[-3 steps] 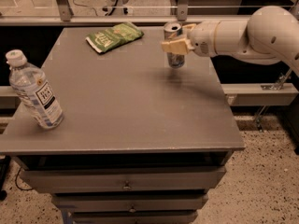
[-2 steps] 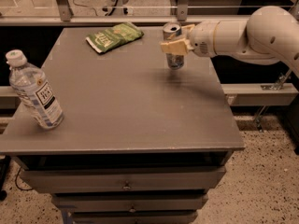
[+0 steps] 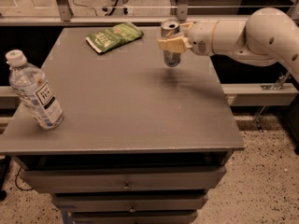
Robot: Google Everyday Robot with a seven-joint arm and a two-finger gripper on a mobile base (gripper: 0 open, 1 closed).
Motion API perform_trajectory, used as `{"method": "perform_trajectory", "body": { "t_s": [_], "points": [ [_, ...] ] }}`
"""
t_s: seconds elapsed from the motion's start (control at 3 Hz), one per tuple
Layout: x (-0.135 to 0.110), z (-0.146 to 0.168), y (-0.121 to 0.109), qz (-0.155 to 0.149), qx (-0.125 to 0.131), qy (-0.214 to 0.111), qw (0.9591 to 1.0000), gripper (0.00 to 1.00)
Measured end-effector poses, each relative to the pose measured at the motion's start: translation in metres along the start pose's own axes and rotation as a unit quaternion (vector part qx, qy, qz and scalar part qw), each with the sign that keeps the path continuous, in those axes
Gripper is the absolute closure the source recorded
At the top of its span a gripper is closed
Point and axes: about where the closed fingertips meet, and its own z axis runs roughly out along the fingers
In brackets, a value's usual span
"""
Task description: Move redbull can near green jalapeno chip bag
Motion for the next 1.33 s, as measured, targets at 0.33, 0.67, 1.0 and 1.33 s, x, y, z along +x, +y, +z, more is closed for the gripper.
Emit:
{"method": "perform_trajectory", "body": {
  "t_s": [0.33, 0.67, 1.0, 1.33],
  "points": [
    [-0.025, 0.028, -0.009, 0.003, -0.003, -0.05, 0.9987, 1.0],
    [-0.055, 0.068, -0.021, 0.005, -0.018, -0.091, 0.9956, 1.0],
    [-0.078, 0.109, -0.019, -0.019, -0.035, -0.091, 0.995, 1.0],
    [-0.076, 0.144, -0.02, -0.037, -0.043, -0.068, 0.9961, 1.0]
  ]
}}
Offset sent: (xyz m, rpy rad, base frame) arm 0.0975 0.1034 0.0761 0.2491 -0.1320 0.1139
